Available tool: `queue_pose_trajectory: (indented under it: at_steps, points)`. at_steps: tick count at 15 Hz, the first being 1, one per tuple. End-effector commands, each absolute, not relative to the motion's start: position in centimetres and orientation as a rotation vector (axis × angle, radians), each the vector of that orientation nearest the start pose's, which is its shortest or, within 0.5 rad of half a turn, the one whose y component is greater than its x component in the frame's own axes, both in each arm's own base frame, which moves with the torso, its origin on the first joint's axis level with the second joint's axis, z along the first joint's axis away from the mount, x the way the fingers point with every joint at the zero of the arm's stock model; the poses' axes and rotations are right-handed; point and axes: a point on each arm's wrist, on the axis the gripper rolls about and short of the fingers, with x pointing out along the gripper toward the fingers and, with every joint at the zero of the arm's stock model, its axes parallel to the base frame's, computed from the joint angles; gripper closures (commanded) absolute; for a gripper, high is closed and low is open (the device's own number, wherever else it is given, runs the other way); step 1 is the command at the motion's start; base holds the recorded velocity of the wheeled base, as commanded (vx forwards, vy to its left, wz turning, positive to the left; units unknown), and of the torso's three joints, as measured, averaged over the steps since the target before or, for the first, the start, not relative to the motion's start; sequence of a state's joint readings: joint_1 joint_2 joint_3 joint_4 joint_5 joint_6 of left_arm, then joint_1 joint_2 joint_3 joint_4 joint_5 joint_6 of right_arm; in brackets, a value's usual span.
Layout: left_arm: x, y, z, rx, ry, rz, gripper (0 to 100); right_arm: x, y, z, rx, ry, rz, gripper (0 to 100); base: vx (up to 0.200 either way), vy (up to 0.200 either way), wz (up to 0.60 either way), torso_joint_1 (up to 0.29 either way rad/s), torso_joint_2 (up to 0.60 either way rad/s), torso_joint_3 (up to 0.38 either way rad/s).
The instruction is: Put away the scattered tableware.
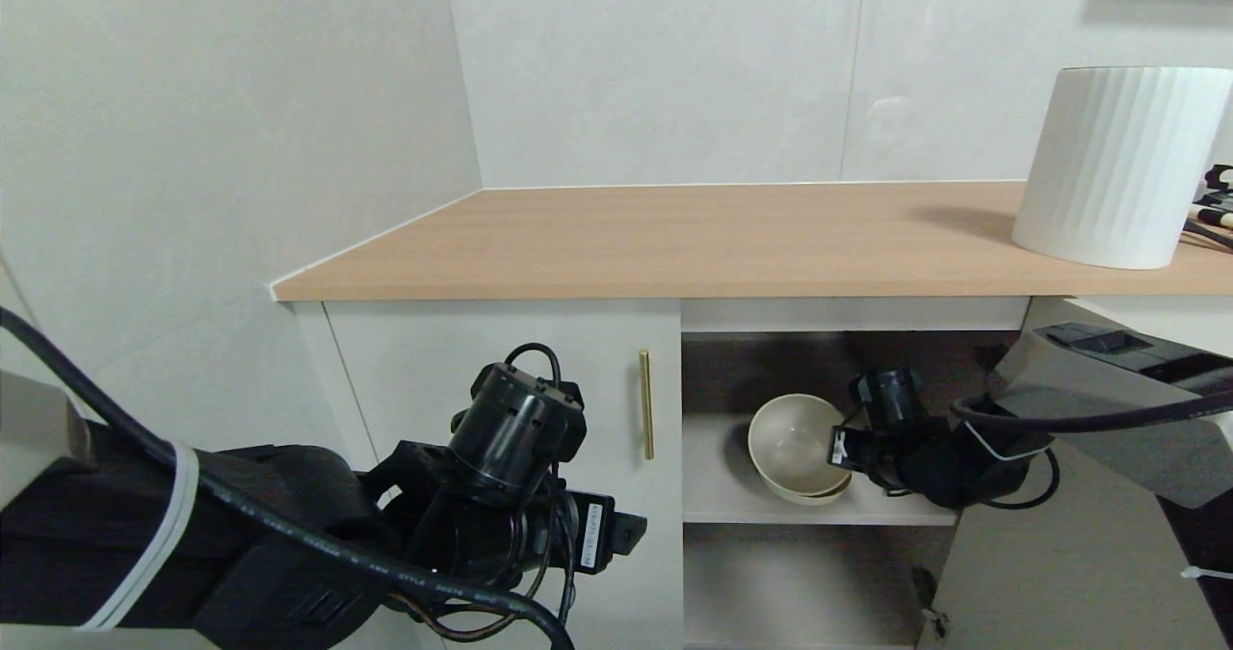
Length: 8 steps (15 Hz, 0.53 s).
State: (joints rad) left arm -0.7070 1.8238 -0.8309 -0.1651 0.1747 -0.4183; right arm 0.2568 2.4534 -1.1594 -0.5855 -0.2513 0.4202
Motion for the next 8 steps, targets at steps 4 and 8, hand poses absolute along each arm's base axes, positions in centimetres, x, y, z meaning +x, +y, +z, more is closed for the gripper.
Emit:
queue_pose_trajectory:
  at_steps: [4, 8]
  points:
    - [23.28, -19.38, 11.07, -0.034, 0.838, -0.332, 0, 41.69, 9.98, -2.56, 0.222, 0.682, -0.156, 100, 0.0, 0.0, 0.0, 0.0, 0.0, 0.0]
    - [23.26, -19.37, 11.12, -0.036, 0.837, -0.331, 0, 41.59, 10.01, -2.76, 0.214, 0.693, -0.164, 100, 0.0, 0.0, 0.0, 0.0, 0.0, 0.0]
